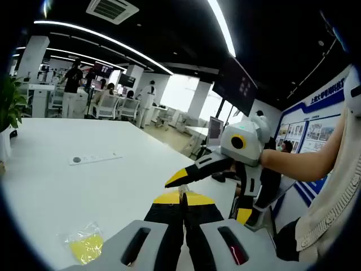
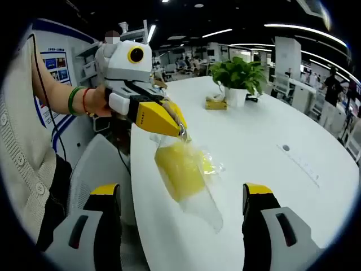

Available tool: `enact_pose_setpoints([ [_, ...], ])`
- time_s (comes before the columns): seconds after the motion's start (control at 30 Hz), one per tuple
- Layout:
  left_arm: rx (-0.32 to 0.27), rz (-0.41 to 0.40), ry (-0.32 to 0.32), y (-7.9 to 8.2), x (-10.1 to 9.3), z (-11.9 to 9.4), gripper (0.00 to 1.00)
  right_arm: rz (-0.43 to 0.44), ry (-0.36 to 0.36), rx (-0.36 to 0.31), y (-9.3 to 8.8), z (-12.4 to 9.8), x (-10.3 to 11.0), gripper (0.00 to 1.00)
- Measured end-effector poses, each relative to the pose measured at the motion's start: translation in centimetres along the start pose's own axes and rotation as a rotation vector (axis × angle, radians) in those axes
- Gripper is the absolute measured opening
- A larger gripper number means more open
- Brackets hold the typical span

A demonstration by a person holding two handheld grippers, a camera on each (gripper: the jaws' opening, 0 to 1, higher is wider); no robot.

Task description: Compare the silicone blocks by pressing each to a similar depth, holding the contact briefly, and releasing to observe deformation and rebound differences across the visible hardness samples.

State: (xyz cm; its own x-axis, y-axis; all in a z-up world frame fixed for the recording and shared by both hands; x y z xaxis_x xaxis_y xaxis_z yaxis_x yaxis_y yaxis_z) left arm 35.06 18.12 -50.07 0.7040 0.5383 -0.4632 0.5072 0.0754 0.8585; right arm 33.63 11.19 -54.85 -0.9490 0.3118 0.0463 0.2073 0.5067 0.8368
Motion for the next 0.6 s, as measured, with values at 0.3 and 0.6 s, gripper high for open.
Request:
enact_pose_setpoints([
  [0.3, 0.058, -0.027, 0.016, -2.7, 1.3, 3.4, 0.0, 0.191, -0.245, -0.095, -4.4, -5.4, -1.0, 0.9],
  [0.6, 0.074, -0.114, -0.004, -3.7, 1.5, 8.0, 0.0, 0.317, -0.365, -0.182, -7.5, -6.9, 0.2, 0.92],
])
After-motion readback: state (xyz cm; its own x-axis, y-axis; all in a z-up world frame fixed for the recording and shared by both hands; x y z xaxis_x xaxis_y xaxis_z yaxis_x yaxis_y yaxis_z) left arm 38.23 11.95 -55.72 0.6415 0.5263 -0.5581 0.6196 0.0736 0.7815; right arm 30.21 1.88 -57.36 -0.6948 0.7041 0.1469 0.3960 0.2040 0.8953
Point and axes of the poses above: the point that each gripper's makers call its tool centre point, and the gripper's own axes: z roughly forward along the fingers, x roughly to its left, y roughly out of its top, the point moved 2 cm from there along -z, roughly backward along the fingers, and after that the axes turned 5 degrees about -z, right-handed, at the moved point
